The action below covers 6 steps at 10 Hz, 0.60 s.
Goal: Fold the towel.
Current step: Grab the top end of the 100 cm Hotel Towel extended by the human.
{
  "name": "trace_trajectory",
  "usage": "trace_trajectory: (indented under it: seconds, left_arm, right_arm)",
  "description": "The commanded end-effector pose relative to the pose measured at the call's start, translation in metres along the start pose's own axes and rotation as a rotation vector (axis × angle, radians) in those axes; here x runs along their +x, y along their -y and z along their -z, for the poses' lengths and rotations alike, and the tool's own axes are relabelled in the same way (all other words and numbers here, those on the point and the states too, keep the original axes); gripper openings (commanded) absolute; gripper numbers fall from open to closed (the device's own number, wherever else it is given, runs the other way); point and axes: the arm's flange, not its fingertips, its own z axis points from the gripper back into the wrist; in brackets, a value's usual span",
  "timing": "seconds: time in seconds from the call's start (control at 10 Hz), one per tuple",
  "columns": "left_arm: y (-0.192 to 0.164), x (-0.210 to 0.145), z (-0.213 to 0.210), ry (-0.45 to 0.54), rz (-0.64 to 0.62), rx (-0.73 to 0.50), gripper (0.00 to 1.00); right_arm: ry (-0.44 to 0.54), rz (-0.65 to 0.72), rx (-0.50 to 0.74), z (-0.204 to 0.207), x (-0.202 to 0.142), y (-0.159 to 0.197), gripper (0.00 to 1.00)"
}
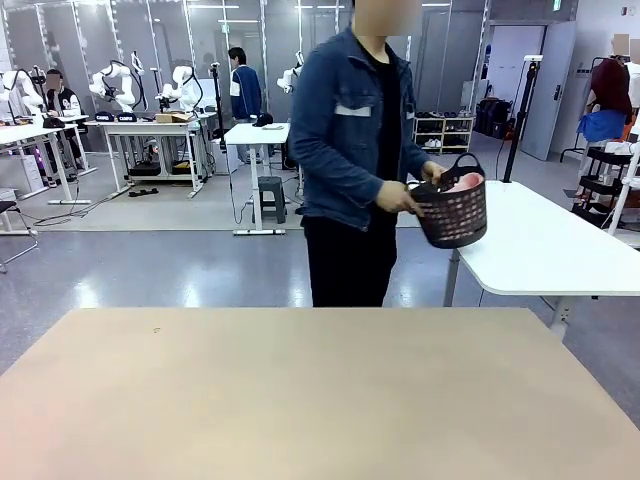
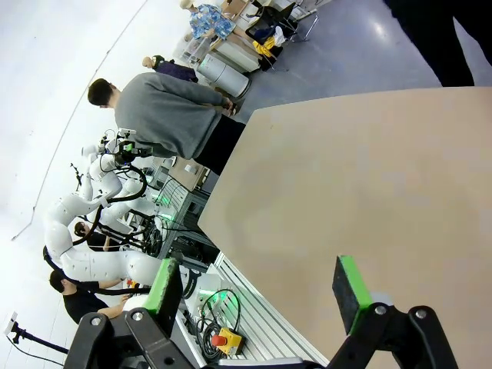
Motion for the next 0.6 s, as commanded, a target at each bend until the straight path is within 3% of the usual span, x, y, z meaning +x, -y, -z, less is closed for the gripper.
trace_trajectory:
  seconds: [0.0, 0.5]
  left_arm:
    - [0.0002, 0.0007, -0.0004, 0.002, 0.008, -0.021, 1.0]
    - [0.0002, 0.0007, -0.0004, 0.002, 0.008, -0.021, 1.0]
  right_arm:
    - [0.005, -0.021, 0.012, -0.0002, 0.0016, 0.0006, 1.0]
    - [0.005, -0.021, 0.012, -0.0002, 0.0016, 0.0006, 1.0]
